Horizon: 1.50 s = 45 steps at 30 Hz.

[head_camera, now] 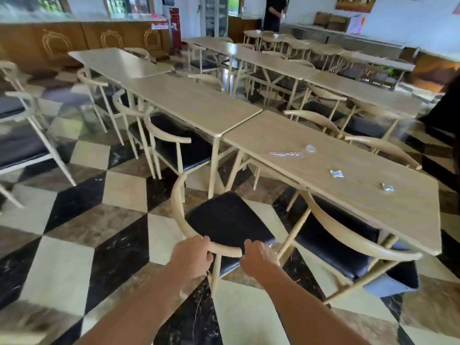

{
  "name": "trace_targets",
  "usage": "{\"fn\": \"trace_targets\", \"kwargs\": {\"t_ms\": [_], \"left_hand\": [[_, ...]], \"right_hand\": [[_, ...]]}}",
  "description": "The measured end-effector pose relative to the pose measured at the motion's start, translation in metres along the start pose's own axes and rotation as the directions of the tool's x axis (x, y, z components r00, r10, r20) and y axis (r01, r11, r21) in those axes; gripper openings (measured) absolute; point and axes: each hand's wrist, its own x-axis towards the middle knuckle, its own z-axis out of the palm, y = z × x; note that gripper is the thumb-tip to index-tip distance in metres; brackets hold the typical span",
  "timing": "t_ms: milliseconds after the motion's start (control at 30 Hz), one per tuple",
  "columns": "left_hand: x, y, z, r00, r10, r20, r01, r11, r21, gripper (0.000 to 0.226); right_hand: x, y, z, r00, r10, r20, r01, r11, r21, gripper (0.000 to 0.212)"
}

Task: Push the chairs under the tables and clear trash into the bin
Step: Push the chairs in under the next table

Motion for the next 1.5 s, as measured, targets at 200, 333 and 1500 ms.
{"fn": "trace_targets", "kwargs": {"t_ms": [200, 333, 1500], "left_hand": [[-0.009, -0.080, -0.003, 1.000, -0.019, -0.005, 0.019, 0.996, 0.082, 0.036], [0.009, -0.108, 0.004, 0.998, -0.048, 0.028, 0.045, 0.994, 0.100, 0.044], [0.204, -0.258, -0.007, 0.798, 0.553, 0.241, -0.577, 0.816, 0.040, 0.037]], "right_hand": [[0.008, -0.075, 0.012, 0.996, -0.086, 0.029, 0.086, 0.996, -0.011, 0.017], [0.029, -0.096, 0.015, 0.997, -0.068, 0.049, 0.067, 0.998, 0.011, 0.010], [0.152, -0.188, 0.079, 0.855, 0.496, 0.150, -0.517, 0.838, 0.177, 0.035]]}}
